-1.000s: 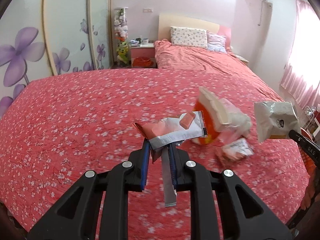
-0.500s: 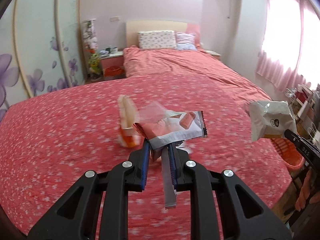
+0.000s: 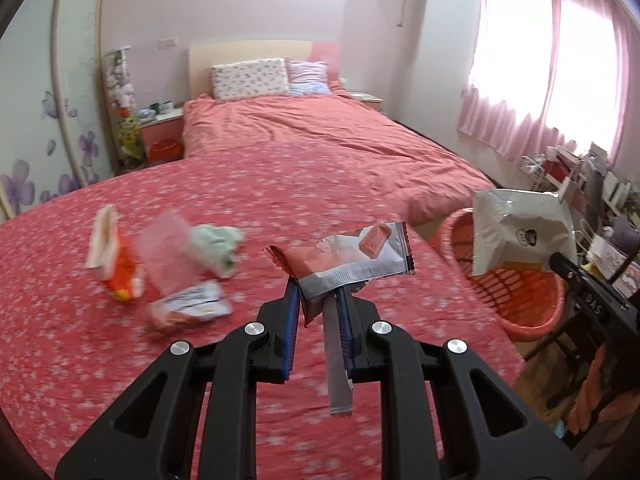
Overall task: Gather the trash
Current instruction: 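Carry the wrapper and plastic bag over the orange basket and release both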
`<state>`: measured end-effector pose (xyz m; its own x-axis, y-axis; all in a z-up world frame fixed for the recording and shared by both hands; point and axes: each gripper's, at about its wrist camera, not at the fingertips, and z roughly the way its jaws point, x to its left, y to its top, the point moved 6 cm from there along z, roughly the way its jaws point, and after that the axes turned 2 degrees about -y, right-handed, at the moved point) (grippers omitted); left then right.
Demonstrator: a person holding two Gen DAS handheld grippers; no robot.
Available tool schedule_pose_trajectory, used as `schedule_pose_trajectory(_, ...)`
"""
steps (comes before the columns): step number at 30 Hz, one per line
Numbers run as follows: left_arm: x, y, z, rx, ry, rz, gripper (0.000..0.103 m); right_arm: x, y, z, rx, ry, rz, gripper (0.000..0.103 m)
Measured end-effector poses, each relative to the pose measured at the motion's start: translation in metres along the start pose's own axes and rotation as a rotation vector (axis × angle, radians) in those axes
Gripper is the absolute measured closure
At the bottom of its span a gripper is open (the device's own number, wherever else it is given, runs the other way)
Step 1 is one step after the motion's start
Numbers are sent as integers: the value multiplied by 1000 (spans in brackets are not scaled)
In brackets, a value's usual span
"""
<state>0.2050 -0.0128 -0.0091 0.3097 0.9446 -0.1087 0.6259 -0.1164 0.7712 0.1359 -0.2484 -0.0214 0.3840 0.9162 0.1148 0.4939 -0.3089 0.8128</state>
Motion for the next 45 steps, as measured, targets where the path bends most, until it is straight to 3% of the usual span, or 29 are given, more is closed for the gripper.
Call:
schedule_pose_trajectory(21,-140,7,65,26,-218,87,85,-98,0,27,-34,-122,149,99)
schedule_pose_trajectory(35,-183,7,103,75,-276,121,85,-130,0,61,-7,-129,216,97)
schedule_pose_trajectory(42,-195,-2,125,141,-273,145,78,-137,-5,76,26,-100,231,87)
schedule_pose_trajectory(45,-196,-9,131,171,-271,140,71,-139,-9,79,34,-101,234,75)
